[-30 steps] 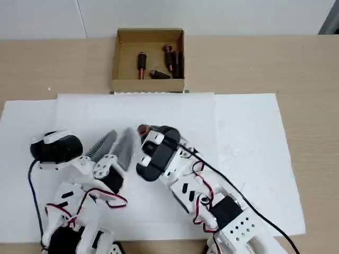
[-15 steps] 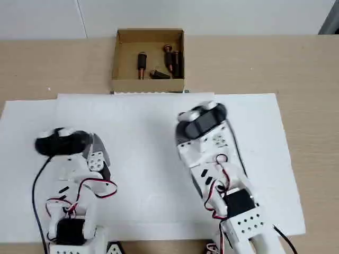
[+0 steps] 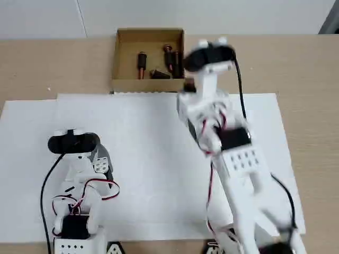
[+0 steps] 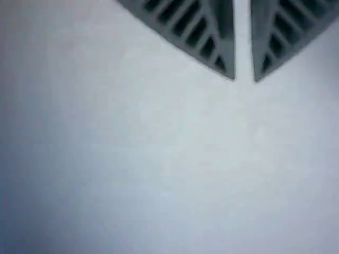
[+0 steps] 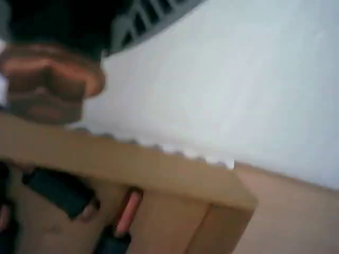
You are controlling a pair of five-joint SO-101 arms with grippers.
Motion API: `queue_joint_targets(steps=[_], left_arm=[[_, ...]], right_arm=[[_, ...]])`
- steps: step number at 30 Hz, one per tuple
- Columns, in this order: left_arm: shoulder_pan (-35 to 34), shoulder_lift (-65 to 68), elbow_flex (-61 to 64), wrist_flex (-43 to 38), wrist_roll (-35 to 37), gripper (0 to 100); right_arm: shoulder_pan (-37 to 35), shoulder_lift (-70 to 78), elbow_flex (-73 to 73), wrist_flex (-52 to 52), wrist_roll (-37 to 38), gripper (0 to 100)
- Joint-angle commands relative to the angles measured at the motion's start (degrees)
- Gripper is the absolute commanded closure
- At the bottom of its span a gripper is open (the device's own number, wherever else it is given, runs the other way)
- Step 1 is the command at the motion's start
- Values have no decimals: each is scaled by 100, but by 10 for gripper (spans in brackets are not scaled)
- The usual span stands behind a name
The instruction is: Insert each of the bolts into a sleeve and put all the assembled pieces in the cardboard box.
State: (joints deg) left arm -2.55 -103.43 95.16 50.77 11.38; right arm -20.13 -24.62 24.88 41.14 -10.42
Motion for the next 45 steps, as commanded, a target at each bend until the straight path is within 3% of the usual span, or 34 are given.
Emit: queue_joint_targets(steps=[1, 14, 23, 30, 35, 45], left_arm=[[-18, -53, -13, -114, -62, 995], [-18, -62, 101, 123, -53, 995], [-18, -62, 101, 123, -53, 995], [-18, -62, 101, 123, -44, 995], [-18, -62, 101, 123, -44, 995], [-9, -62, 101, 123, -44, 995]], right_arm=[[66, 1077, -1503, -40, 273, 995], [-48, 5015, -5600, -1051, 1398, 995], [-189, 6835, -6936, -1525, 2312, 995], [-180, 7565, -7367, -1481, 2347, 983], [-189, 7670, -7385, -1314, 2347, 850], [-154, 7653, -7877, -796, 2338, 923]])
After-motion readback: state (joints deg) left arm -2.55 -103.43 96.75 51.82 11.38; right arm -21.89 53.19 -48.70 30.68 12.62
